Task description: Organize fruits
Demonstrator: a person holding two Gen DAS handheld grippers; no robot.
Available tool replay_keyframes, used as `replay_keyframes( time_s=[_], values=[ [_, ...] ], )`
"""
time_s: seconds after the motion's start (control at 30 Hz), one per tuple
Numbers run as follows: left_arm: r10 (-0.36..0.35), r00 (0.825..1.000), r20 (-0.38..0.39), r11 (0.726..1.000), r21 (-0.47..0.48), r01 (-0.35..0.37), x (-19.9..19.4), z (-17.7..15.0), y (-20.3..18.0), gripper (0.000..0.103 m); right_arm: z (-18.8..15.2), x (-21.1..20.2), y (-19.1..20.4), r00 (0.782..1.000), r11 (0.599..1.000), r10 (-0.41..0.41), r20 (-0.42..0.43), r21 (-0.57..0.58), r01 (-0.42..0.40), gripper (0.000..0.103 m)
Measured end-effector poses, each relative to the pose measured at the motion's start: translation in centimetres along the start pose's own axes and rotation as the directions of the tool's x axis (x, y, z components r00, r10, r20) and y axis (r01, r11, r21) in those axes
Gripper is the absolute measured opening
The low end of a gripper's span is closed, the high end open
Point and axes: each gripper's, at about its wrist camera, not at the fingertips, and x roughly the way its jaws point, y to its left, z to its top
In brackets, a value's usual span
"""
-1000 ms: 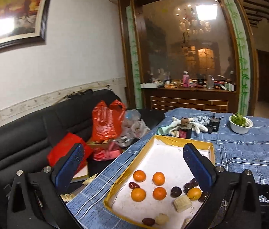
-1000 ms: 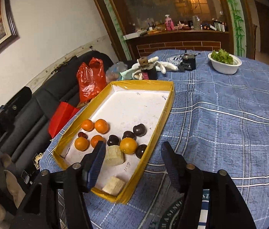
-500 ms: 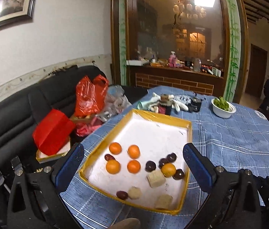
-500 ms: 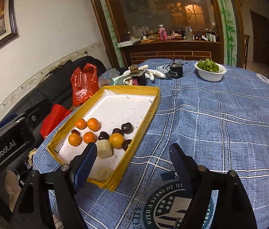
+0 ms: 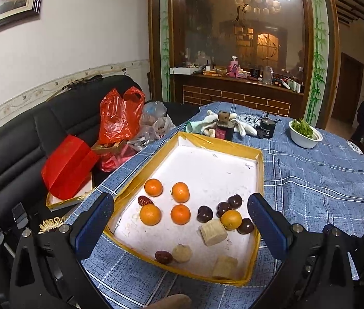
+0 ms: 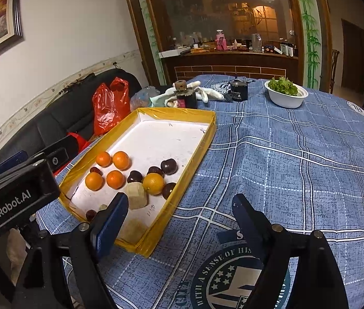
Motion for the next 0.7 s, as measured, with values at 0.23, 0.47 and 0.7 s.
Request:
replay_keyframes(
  time_s=[0.23,0.47,0.7],
  values=[
    [-0.005,1.000,-0.013,1.000,0.010,0.005,0.5,-0.3,-0.2,0.103,-0.2,0.7,0.3,1.000,1.000,-0.004,-0.014,-0.009,0.004,0.087],
    [-0.016,0.999,-0.032,1.000,-0.003,0.016,1.0,-0.5,0.0,0.103,-0.5,1.0,0.3,1.000,1.000,-0.006,-0.024,-0.007,0.006,0.087],
    [-0.029,0.998,-0.049,0.999,-0.017,0.029,1.4,-0.6,0.2,0.103,-0.6,1.3,0.3,0.999,1.000,-0.011,-0.032,-0.006,0.010,0.087]
  ],
)
